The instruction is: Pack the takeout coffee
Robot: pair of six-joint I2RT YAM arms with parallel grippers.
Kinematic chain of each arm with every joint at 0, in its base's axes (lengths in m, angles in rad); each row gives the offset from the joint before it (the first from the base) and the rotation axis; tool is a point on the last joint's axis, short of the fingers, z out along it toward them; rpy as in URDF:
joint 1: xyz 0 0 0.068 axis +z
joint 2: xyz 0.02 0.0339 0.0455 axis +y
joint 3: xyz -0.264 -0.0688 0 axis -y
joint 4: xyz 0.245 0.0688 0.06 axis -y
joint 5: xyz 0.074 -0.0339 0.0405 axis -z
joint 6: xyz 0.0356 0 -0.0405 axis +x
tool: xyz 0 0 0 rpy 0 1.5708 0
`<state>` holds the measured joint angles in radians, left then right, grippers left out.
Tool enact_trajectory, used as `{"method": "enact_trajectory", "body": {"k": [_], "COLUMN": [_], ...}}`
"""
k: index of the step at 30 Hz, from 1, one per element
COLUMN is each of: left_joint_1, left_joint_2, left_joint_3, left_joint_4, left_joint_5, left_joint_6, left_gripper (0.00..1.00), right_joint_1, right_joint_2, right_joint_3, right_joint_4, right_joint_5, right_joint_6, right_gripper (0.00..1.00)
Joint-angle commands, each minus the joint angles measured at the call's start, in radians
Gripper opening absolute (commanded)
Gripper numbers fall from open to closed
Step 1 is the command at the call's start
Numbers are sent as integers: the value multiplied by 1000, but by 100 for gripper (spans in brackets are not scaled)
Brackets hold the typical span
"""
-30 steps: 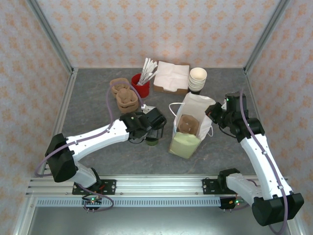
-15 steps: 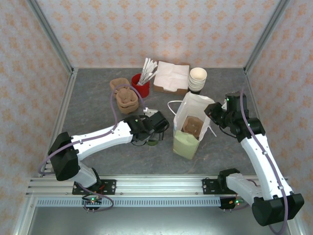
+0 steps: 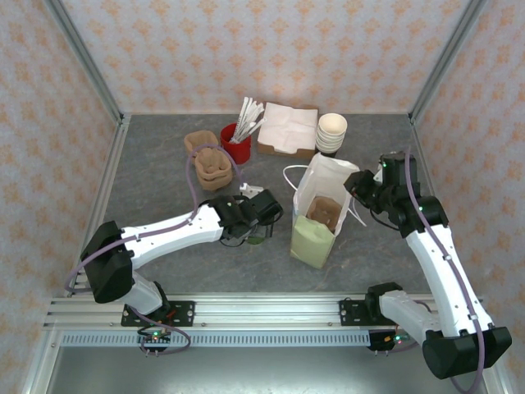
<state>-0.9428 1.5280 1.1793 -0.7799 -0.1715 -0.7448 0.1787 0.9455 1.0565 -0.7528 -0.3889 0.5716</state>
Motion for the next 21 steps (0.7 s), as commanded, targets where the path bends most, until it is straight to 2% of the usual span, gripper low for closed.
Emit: {"method": "enact_trajectory", "body": {"k": [1,7,15,21], "left_joint_1": [-11,-12,-12,-12], "left_joint_2": [10,23,30,51], "left_joint_3": [-18,-5,20,29], "left_joint_4": [16,9,8,8], "left_joint_5": [-15,-18,-14,3], "left_joint_6": [-28,-25,-11,-1], "left_gripper": [78,76,81,78], "right_joint_1": [5,5,5,5], "right_joint_2": [-8,-7,-7,-5], "right_joint_3": [30,23,17,13], "right_joint_4": [-17,-14,-17,-16], "right_joint_5": [24,25,25,25], "right_joint_6": [-17,-13,-11,-13], "right_gripper": [26,26,26,26]}}
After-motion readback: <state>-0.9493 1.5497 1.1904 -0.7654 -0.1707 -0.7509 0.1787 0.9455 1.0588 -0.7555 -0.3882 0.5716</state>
